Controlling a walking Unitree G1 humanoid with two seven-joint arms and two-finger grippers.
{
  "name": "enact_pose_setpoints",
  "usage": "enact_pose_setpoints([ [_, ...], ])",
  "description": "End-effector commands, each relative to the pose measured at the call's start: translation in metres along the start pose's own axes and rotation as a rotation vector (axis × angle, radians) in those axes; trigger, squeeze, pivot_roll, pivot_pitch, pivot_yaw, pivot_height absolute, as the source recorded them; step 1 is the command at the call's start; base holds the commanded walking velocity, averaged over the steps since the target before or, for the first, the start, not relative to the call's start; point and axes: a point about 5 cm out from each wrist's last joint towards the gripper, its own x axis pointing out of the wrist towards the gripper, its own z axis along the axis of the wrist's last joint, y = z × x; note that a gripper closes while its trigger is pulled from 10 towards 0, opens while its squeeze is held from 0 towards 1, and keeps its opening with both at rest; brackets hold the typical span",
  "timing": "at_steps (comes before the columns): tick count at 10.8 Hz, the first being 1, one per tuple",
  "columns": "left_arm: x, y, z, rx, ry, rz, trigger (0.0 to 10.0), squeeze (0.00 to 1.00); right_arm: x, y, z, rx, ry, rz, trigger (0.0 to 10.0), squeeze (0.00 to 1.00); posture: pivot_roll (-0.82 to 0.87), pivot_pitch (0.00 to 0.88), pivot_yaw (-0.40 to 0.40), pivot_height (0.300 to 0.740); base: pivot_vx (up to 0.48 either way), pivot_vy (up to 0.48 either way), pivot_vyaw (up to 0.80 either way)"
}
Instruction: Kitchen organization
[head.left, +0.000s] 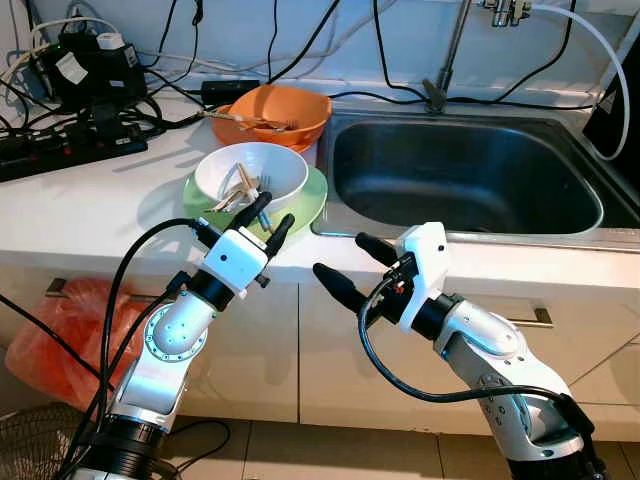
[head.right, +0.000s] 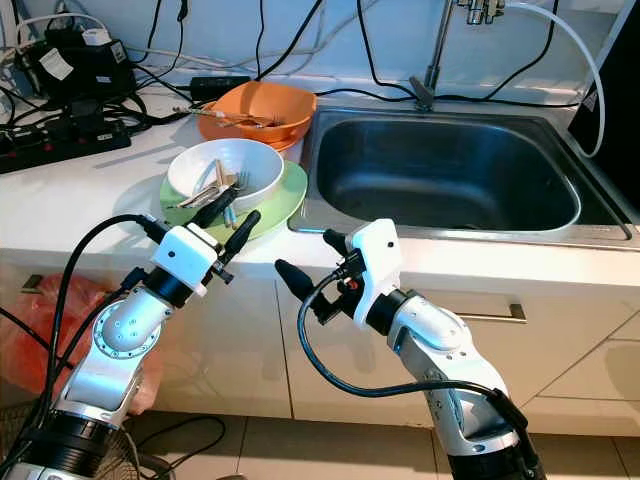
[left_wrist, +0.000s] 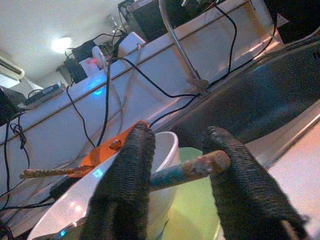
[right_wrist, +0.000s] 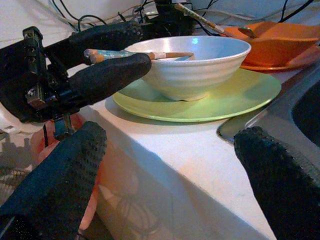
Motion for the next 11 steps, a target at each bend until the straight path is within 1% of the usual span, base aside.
enact_pose_setpoints([
  [1,0.002,0.001,0.002,-0.002,-0.012,-0.004,0.0,0.0,-0.002,0.001,0.002,0.007,-0.006,0.0,10.0,0.0,0.02,0.031,-0.003,0.74,0.0,0.0,0.0],
  [4,0.002,0.0,0.002,-0.001,-0.014,-0.009,0.0,0.0,-0.002,0.001,0.002,0.008,-0.007,-0.004,10.0,0.0,0.02,0.03,-0.002,0.74,0.0,0.0,0.0],
  [6,0.004,0.0,0.006,0.02,-0.039,-0.007,0.0,0.0,0.0,-0.001,0.003,0.003,-0.012,-0.01,10.0,0.0,0.03,0.023,-0.004,0.74,0.0,0.0,0.0],
  [8,0.011,0.006,0.027,0.082,-0.143,0.026,0.0,0.0,0.001,-0.003,0.004,-0.005,-0.019,-0.015,10.0,0.0,0.03,0.016,-0.008,0.74,0.0,0.0,0.0],
  [9,0.013,0.011,0.034,0.11,-0.173,0.056,0.0,0.0,0.002,-0.004,0.005,-0.008,-0.026,-0.019,10.0,0.0,0.03,0.012,-0.009,0.74,0.0,0.0,0.0],
  [10,0.017,0.019,0.043,0.147,-0.205,0.115,0.0,0.0,0.003,-0.005,0.007,-0.012,-0.038,-0.027,10.0,0.0,0.03,0.007,-0.009,0.74,0.0,0.0,0.0],
  [11,0.016,0.024,0.044,0.178,-0.206,0.16,0.0,0.0,0.005,-0.006,0.008,-0.016,-0.051,-0.036,10.0,0.0,0.03,0.003,-0.007,0.74,0.0,0.0,0.0],
])
